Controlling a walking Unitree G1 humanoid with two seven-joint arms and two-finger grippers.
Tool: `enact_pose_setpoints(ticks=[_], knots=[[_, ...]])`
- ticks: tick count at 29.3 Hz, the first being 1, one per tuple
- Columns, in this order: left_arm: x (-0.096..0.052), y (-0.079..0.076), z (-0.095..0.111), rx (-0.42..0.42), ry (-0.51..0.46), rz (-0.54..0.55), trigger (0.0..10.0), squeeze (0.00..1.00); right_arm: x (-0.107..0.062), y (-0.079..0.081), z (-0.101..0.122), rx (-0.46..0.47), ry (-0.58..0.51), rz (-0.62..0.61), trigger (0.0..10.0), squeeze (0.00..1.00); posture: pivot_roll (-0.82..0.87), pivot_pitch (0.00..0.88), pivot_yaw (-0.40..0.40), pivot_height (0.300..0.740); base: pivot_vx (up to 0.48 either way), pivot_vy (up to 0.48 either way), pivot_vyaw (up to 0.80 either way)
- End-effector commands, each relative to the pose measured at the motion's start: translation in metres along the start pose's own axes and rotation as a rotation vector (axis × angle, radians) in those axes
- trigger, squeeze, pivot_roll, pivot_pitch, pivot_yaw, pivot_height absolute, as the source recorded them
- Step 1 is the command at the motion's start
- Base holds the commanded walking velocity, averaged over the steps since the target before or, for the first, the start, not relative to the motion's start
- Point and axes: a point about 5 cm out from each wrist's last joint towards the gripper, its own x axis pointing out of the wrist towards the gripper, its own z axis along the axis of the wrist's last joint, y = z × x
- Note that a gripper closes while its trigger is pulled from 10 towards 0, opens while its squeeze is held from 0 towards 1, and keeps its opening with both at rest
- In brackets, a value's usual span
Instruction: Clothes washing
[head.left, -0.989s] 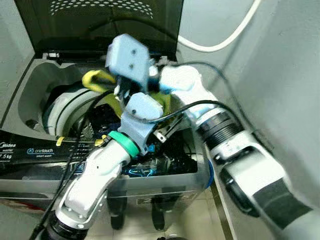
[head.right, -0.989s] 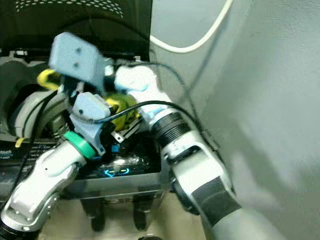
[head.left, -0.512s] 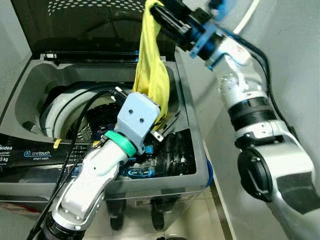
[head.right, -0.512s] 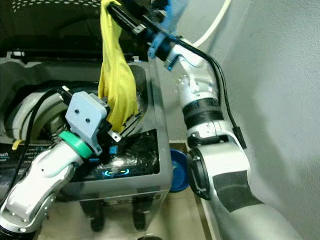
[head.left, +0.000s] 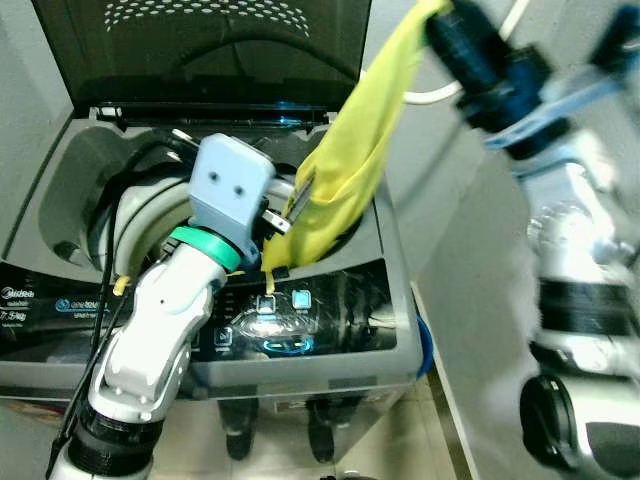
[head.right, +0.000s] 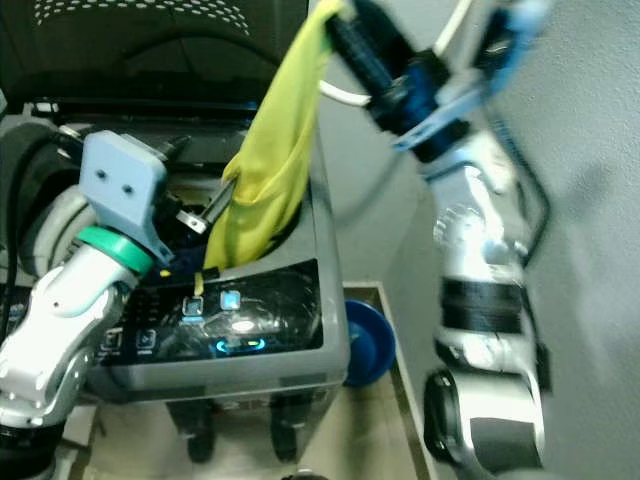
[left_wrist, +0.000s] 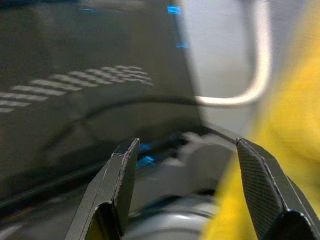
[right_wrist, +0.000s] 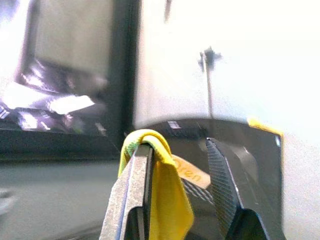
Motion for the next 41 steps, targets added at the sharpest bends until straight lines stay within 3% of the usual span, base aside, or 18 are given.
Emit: enact_pose_setpoints(ticks=[1, 10, 12, 15, 16, 20, 21, 23, 24, 26, 29, 30, 32, 35, 36, 37, 39, 41], knots=[[0.001, 0.002, -0.002, -0.010, 0.003, 0.012, 10.0, 0.00, 0.001, 0.005, 0.013, 0.011, -0.051, 0.028, 10.0, 0.00, 0.03, 0.000, 0.018, 0.740, 0.000, 0.000, 0.00], [0.008, 0.017, 0.000, 0.006, -0.012, 0.077, 10.0, 0.00, -0.012, 0.003, 0.022, 0.019, -0.045, -0.033, 10.0, 0.00, 0.03, 0.000, 0.019, 0.740, 0.000, 0.000, 0.00], [0.009, 0.018, 0.001, 0.007, -0.020, 0.091, 10.0, 0.00, -0.009, -0.002, 0.012, -0.017, -0.005, -0.100, 10.0, 0.00, 0.03, 0.000, 0.015, 0.740, 0.000, 0.000, 0.00], [0.009, 0.018, 0.003, 0.020, -0.035, 0.110, 10.0, 0.00, 0.002, 0.009, -0.020, -0.050, 0.119, -0.123, 10.0, 0.00, 0.04, 0.000, 0.011, 0.740, 0.000, 0.000, 0.00], [0.007, 0.017, 0.010, 0.031, -0.057, 0.056, 10.0, 0.00, 0.019, 0.025, -0.040, -0.065, 0.184, -0.055, 10.0, 0.00, 0.04, 0.000, 0.006, 0.740, 0.000, 0.000, 0.00], [0.006, 0.014, 0.012, 0.029, -0.061, 0.005, 10.0, 0.00, 0.024, 0.029, -0.044, -0.070, 0.195, -0.029, 10.0, 0.00, 0.04, 0.000, 0.006, 0.740, 0.000, 0.000, 0.00], [0.004, 0.009, 0.014, 0.007, -0.062, -0.062, 10.0, 0.00, 0.029, 0.030, -0.046, -0.078, 0.202, -0.018, 10.0, 0.00, 0.05, 0.000, 0.006, 0.740, 0.000, 0.000, 0.00], [-0.011, -0.011, 0.021, -0.151, -0.045, -0.338, 10.0, 0.00, 0.050, 0.031, -0.047, -0.120, 0.200, 0.024, 10.0, 0.00, 0.05, 0.000, 0.000, 0.740, 0.000, 0.000, 0.00], [-0.015, -0.017, 0.019, -0.161, -0.012, -0.411, 10.0, 0.00, 0.061, 0.034, -0.044, -0.138, 0.179, 0.051, 10.0, 0.00, 0.05, 0.000, -0.001, 0.740, 0.000, 0.000, 0.00], [-0.014, -0.017, 0.014, -0.127, 0.019, -0.399, 10.0, 0.00, 0.069, 0.037, -0.039, -0.147, 0.155, 0.079, 10.0, 0.00, 0.05, 0.000, -0.001, 0.740, 0.000, 0.000, 0.00], [0.007, 0.007, -0.006, 0.004, 0.094, -0.097, 10.0, 0.00, 0.078, 0.047, -0.021, -0.132, 0.077, 0.161, 10.0, 0.00, 0.05, 0.000, 0.005, 0.740, 0.000, 0.000, 0.00], [0.007, 0.007, -0.006, 0.004, 0.094, -0.097, 10.0, 0.00, 0.078, 0.047, -0.021, -0.132, 0.077, 0.161, 10.0, 0.00, 0.05, 0.000, 0.005, 0.740, 0.000, 0.000, 0.00], [0.018, 0.037, -0.006, 0.090, 0.076, 0.177, 10.0, 0.00, 0.075, 0.051, -0.014, -0.119, 0.065, 0.213, 10.0, 0.00, 0.05, 0.000, 0.005, 0.740, 0.000, 0.000, 0.00], [0.019, 0.056, -0.003, 0.133, 0.061, 0.310, 10.0, 0.00, 0.071, 0.049, -0.012, -0.130, 0.085, 0.224, 10.0, 0.00, 0.05, 0.000, 0.006, 0.740, 0.000, 0.000, 0.00], [0.015, 0.089, 0.003, 0.234, 0.041, 0.492, 10.0, 0.00, 0.060, 0.045, -0.015, -0.147, 0.144, 0.240, 10.0, 0.00, 0.04, 0.000, 0.006, 0.740, 0.000, 0.000, 0.00], [0.015, 0.089, 0.003, 0.234, 0.041, 0.492, 10.0, 0.00, 0.060, 0.045, -0.015, -0.147, 0.144, 0.240, 10.0, 0.00, 0.04, 0.000, 0.006, 0.740, 0.000, 0.000, 0.00], [0.005, 0.123, 0.011, 0.339, 0.026, 0.655, 10.0, 0.00, 0.046, 0.041, -0.023, -0.152, 0.223, 0.257, 10.0, 0.00, 0.04, 0.000, 0.007, 0.740, 0.000, 0.000, 0.00], [0.000, 0.135, 0.016, 0.375, 0.027, 0.706, 10.0, 0.00, 0.042, 0.039, -0.026, -0.159, 0.255, 0.263, 10.0, 0.00, 0.04, 0.000, 0.007, 0.740, 0.000, 0.000, 0.00]])
